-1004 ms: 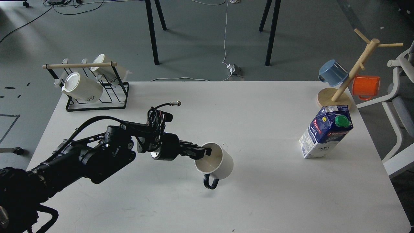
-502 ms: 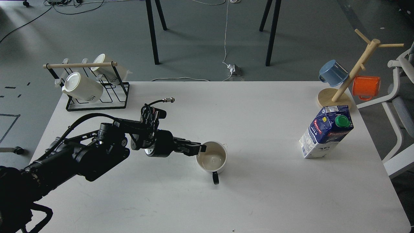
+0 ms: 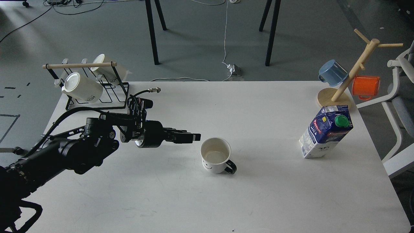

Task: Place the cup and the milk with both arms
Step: 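Release the mug upright and withdraw the left gripper toward the rack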

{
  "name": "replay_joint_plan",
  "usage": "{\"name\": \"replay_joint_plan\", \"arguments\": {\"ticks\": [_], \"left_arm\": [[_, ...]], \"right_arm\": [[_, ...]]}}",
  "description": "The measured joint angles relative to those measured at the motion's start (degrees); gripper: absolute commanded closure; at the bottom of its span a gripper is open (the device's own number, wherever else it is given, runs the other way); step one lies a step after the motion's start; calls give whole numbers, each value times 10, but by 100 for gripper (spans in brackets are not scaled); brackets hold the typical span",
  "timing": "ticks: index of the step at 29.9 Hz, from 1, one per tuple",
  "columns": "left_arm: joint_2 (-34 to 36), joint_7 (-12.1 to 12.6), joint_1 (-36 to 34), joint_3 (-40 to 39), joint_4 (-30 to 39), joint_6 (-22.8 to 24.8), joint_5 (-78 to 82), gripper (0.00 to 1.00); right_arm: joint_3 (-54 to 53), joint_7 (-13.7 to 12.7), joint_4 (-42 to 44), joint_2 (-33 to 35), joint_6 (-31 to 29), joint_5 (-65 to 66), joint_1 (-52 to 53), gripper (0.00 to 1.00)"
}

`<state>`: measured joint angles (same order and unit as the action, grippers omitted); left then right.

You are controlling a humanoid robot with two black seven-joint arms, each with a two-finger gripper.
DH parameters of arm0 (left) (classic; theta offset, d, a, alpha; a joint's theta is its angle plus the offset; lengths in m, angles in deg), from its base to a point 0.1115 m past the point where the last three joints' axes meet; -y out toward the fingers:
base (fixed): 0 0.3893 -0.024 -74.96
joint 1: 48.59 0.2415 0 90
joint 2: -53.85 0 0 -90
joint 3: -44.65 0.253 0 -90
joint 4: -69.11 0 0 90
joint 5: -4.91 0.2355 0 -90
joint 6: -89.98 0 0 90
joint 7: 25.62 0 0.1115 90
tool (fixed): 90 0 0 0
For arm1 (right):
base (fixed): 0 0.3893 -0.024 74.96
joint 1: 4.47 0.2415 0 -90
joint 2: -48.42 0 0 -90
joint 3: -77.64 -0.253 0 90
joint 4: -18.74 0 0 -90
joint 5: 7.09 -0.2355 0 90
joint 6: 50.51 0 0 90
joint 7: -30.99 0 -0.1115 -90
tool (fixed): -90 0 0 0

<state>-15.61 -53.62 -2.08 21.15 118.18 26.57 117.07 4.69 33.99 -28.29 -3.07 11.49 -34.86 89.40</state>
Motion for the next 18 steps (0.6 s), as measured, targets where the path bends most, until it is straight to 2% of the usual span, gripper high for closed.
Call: {"name": "replay_joint_plan", "arguments": {"ticks": [4,8,18], "left_arm": [[36,0,10,-34,4,7,-115,6],[81,0,34,-48,5,10,-243,6],[159,0,88,-63,11,14,-629,5]], "right_arm": [[14,-50,-68,0,0,-85,-60,0],[25,-80,-125,0,0,-109,-108,0],[63,-92,-210,-39,0,-112,-183,0]]}}
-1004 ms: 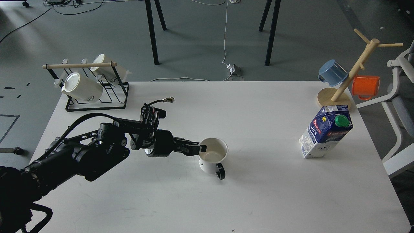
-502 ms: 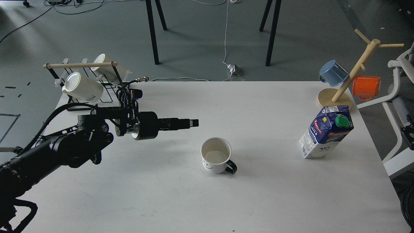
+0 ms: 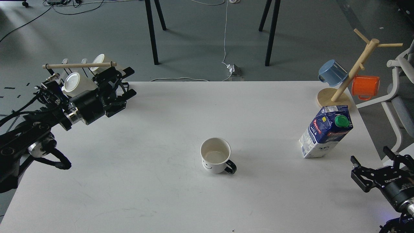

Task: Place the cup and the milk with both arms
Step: 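Release the mug upright and withdraw the left gripper toward the rack, then reach the right gripper to the milk carton and grasp it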

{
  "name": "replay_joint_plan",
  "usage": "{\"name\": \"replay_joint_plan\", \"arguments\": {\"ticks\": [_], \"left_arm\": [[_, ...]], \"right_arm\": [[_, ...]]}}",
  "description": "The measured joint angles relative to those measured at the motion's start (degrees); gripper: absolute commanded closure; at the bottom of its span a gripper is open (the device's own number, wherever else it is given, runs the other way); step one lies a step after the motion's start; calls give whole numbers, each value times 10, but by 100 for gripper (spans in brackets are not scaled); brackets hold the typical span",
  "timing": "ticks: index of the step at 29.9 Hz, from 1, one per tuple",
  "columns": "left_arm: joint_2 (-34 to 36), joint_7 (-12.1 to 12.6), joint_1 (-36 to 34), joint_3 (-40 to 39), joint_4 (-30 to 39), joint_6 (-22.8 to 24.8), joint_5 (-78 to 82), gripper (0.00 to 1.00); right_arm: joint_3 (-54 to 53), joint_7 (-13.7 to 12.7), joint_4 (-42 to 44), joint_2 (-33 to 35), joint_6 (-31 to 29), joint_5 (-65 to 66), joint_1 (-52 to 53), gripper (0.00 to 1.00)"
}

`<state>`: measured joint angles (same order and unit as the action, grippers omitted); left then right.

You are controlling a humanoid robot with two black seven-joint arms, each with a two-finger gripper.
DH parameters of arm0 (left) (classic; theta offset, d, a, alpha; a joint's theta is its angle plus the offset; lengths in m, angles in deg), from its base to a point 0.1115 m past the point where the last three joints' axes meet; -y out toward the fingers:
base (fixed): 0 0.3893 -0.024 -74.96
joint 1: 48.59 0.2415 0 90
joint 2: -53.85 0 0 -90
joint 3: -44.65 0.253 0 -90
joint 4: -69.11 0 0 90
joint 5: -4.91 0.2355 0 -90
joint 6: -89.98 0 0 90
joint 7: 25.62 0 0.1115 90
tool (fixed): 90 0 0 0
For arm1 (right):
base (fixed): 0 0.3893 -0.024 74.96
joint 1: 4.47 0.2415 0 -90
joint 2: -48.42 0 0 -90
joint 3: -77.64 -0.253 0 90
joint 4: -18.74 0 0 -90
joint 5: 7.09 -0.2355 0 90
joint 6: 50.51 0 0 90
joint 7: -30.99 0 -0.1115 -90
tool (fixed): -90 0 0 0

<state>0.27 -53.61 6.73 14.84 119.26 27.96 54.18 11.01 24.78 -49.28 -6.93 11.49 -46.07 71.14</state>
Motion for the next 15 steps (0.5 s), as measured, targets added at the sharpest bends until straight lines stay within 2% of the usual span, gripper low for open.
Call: {"name": "replay_joint_plan", "arguments": {"ticks": [5,15], "left_arm": [[4,0,39,-61,-1,0,-136,4],[-6,0,81,-76,-4,0,-150,3]], "right_arm": [[10,1,3,-32,0,2,0,0],[9,6,4,-62,0,2,19,0]]}}
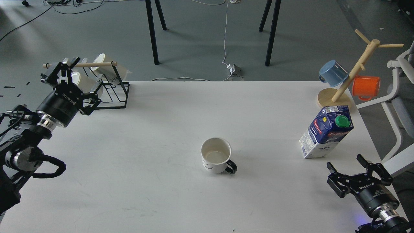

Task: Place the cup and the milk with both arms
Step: 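Reach the right gripper to the milk carton and grasp it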

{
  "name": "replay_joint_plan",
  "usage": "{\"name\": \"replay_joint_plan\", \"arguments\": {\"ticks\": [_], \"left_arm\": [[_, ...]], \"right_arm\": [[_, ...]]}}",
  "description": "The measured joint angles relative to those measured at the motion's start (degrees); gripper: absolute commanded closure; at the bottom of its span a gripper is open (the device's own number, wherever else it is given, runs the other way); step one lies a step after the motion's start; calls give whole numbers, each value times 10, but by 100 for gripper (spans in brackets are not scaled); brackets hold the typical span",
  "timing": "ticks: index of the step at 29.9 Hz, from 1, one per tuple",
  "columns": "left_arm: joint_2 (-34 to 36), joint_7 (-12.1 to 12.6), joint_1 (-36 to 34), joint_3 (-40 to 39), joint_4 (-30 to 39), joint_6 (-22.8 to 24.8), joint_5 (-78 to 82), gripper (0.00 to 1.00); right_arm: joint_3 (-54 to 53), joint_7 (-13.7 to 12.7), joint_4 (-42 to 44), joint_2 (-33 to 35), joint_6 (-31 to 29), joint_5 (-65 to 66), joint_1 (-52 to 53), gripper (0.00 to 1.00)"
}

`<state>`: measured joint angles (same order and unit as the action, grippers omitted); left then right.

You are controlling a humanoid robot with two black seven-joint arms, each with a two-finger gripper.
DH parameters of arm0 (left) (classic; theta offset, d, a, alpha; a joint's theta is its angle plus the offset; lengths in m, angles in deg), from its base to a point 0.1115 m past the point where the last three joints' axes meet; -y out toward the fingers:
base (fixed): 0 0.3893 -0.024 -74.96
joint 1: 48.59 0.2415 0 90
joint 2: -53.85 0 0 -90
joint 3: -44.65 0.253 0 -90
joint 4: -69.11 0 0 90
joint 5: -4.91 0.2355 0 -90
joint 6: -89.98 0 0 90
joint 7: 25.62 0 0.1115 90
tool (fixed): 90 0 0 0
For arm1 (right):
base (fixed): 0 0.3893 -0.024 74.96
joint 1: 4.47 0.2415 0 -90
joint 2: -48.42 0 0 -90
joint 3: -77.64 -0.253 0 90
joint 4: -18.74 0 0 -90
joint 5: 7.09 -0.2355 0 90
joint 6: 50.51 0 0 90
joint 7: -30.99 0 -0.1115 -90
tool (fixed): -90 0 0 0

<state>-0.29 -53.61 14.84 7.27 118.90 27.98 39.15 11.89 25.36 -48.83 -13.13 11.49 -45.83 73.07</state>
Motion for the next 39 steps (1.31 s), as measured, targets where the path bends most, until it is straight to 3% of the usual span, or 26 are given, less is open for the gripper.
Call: {"name": "replay_joint_plan", "arguments": {"ticks": [39], "left_arm": [[-17,0,39,0,-5,0,1,2]], "right_arm": [[7,2,60,-68,0,12,93,0]]}}
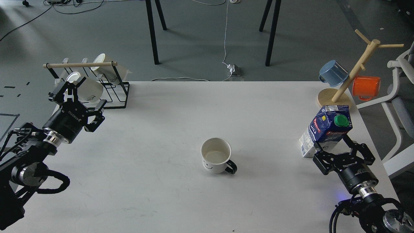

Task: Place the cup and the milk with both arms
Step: 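Reach the right gripper to the milk carton and grasp it, then carry the milk carton with the right gripper beside the white mug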

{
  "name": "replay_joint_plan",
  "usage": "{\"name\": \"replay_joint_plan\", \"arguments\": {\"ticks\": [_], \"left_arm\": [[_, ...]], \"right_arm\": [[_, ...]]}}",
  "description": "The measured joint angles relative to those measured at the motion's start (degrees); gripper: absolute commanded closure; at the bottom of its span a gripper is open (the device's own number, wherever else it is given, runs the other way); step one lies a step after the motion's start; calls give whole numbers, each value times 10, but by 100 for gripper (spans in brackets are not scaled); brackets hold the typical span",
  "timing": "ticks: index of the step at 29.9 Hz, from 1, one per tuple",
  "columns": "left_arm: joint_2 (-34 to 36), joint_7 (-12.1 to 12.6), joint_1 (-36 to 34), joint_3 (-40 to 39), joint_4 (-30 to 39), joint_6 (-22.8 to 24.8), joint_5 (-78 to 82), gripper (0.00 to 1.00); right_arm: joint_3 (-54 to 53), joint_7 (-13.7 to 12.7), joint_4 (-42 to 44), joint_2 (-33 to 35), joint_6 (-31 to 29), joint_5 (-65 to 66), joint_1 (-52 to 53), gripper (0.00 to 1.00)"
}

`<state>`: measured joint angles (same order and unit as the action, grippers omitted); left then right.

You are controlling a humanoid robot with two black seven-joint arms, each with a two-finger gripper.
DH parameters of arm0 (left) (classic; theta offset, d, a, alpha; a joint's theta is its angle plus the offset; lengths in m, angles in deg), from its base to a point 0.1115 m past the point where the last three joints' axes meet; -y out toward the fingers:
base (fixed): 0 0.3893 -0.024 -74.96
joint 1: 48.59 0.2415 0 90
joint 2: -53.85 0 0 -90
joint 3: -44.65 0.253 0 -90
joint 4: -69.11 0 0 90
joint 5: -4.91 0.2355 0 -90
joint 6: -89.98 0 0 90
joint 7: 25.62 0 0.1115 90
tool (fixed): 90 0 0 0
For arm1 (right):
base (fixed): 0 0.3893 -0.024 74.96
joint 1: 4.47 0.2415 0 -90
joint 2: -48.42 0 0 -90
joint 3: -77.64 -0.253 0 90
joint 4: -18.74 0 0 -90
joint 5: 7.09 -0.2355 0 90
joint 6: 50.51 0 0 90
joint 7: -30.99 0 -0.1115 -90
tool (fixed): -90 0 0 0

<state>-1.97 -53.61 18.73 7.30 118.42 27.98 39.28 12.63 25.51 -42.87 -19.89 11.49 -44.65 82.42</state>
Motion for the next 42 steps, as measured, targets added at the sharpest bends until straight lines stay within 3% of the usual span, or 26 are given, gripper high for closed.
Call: {"name": "replay_joint_plan", "arguments": {"ticks": [34,36,39,42], "left_arm": [[-1,0,8,1,-1,-11,0,2],[-1,0,8,2,-2,-11,0,2],[-1,0,8,1,-2,-12,0,2],[-1,0,9,2,-2,-12,1,2]], "right_arm": [[-5,14,13,-30,0,0,18,3],[-5,14,13,-30,0,0,18,11],[-3,14,11,-31,0,1,16,40],[-2,14,8,-31,0,2,13,48]]}}
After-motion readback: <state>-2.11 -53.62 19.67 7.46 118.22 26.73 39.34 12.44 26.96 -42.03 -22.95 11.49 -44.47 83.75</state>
